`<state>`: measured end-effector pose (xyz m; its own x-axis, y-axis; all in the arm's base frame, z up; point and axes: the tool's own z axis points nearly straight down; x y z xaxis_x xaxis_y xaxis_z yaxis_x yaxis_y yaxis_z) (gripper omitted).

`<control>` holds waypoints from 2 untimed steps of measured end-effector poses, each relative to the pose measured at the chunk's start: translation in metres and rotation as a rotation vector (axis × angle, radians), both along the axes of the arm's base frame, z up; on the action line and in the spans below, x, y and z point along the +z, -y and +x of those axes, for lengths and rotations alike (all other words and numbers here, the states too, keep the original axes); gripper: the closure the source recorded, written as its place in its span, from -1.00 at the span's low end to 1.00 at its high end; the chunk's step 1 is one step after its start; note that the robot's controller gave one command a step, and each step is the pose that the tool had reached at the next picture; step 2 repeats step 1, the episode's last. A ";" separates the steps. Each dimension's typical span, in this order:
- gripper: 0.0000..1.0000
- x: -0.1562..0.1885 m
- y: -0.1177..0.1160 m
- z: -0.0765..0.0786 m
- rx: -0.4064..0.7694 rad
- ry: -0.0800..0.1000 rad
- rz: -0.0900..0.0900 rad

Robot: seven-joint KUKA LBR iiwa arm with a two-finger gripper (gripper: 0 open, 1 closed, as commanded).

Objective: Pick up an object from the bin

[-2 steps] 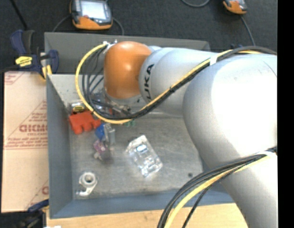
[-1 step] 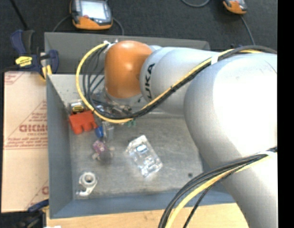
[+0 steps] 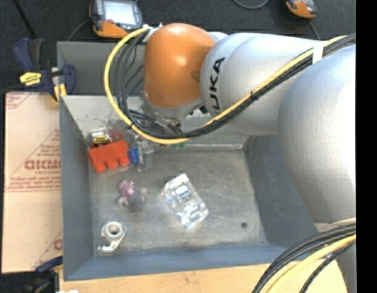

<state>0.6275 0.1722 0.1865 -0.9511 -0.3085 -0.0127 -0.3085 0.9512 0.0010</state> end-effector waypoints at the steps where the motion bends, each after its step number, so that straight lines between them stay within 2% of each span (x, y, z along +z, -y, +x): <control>1: 1.00 0.097 -0.005 -0.022 -0.016 0.001 0.000; 2: 1.00 0.097 -0.005 -0.022 -0.016 0.001 0.000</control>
Offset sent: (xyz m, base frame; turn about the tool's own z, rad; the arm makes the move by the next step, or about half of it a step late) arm -0.0241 0.0056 0.0901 0.0189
